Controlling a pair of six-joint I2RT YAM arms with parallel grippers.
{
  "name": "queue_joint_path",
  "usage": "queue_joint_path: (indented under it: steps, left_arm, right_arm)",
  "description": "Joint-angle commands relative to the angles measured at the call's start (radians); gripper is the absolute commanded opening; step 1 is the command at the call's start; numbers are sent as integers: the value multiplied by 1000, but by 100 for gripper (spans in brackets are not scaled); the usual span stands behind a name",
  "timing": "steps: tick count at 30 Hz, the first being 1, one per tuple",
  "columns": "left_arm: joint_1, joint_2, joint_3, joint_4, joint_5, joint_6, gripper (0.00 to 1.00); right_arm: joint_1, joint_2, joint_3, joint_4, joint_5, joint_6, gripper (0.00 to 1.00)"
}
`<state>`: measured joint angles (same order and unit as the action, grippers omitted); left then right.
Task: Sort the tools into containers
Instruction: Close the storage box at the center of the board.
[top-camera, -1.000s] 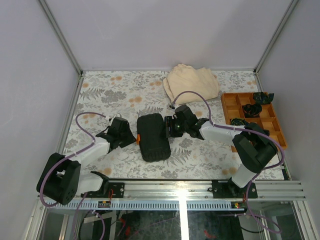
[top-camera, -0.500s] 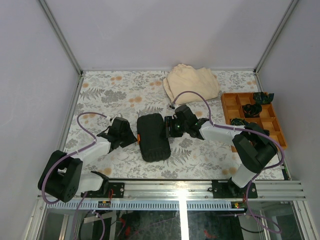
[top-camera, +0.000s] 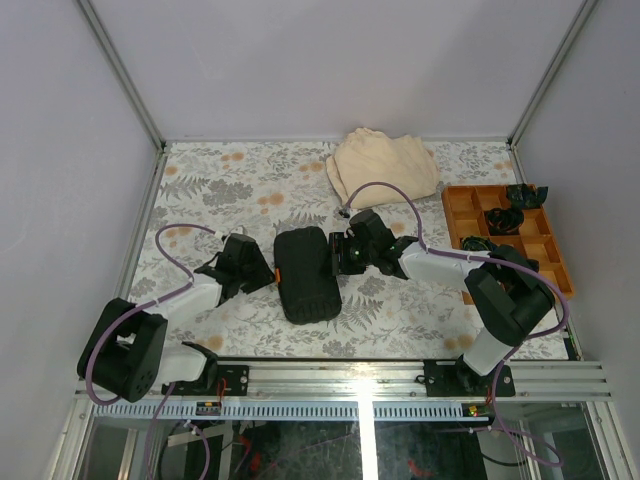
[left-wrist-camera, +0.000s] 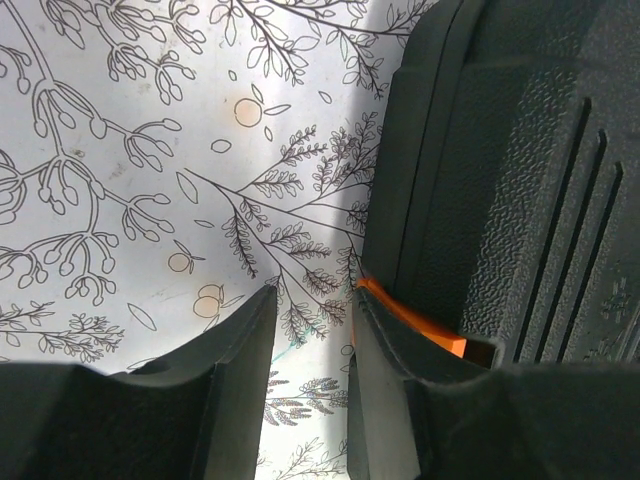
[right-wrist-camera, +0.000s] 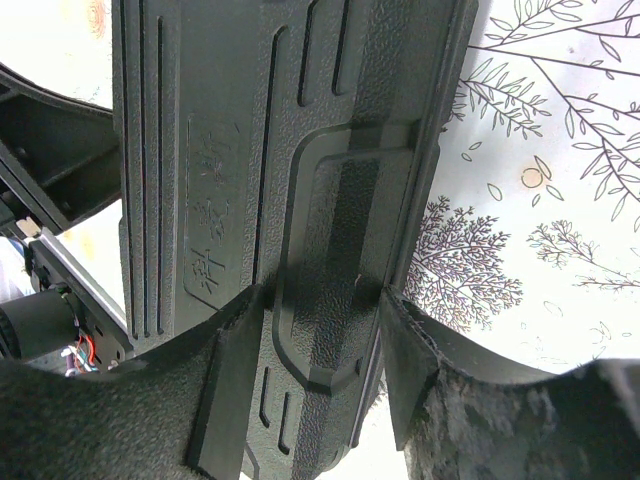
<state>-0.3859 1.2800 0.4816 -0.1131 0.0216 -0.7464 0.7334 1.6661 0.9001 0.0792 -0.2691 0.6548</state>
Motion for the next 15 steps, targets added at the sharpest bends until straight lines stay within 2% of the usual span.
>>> queue_joint_path:
  steps: [1,6,15]
  left_arm:
    - [0,14,-23,66,47,-2,37]
    - [-12,43,-1,90,83,-5,38]
    - [-62,144,91,106,67,-32,39]
  right_arm:
    - [25,51,-13,-123,60,-43,54]
    - [20,22,-19,-143,150,-34,53]
    - [-49,11,20,-185,216,-63,55]
